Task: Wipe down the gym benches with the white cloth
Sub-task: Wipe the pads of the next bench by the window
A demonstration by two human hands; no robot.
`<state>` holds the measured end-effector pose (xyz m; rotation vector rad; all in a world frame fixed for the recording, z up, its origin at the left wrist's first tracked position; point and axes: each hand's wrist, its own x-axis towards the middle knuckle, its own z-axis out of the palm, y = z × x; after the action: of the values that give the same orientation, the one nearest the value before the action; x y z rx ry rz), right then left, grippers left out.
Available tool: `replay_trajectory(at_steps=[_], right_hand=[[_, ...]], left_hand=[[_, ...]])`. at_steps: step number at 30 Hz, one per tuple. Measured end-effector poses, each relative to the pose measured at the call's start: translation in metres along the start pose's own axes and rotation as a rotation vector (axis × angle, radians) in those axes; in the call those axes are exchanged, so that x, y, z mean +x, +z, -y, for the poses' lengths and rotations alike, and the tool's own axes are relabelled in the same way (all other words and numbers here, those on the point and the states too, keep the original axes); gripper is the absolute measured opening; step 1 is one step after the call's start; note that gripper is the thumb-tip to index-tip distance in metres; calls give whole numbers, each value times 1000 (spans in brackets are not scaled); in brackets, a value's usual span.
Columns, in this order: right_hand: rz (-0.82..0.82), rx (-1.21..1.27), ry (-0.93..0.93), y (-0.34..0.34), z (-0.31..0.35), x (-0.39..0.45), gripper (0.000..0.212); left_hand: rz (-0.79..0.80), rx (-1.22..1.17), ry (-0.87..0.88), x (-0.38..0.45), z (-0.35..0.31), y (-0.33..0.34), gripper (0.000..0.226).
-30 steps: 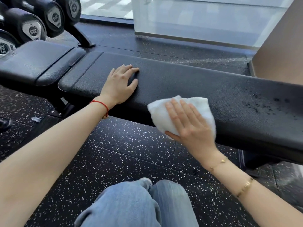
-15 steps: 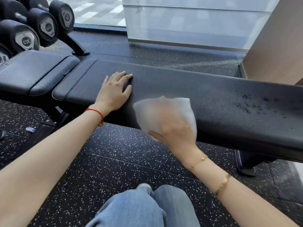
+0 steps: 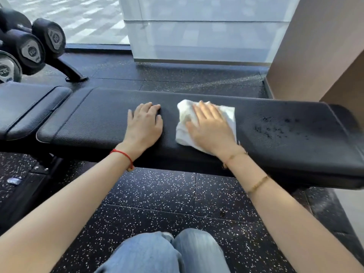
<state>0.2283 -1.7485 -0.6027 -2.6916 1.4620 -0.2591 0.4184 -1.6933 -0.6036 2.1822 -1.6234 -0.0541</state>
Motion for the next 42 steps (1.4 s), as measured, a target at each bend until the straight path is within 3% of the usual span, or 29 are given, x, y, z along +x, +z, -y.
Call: replay_trajectory(at_steps=[4,7,11,15,21,27,32,39,42], right_hand=[[-102,32,-51,-4,-37,-58,64],[-128,-34,105,-12,-88,-69,64],[-19,9,281,-19,-117,-21,67],[41,58,113,-12,-69,9,66],[-100,46,-128,-15,-77,-78,66],[-14,45,194,-22,-128,-8,70],[35,37,22,-11,-80,33,64],[-148,-7,-397,-9,-100,-103,77],[-258,-183,-416,3,-110,-128,77]], left_hand=[[3,9,63,-8,-31,16,48],[16,59,101,-12,-41,25,50],[-8,98,96,-14,-43,28,49],[-10,96,93,-14,-44,27,48],[-20,98,104,-15,-40,28,48],[-16,129,96,-15,-44,28,48],[-41,77,95,-15,-42,25,46],[-25,67,91,-15,-41,26,47],[-4,72,78,-14,-44,27,49]])
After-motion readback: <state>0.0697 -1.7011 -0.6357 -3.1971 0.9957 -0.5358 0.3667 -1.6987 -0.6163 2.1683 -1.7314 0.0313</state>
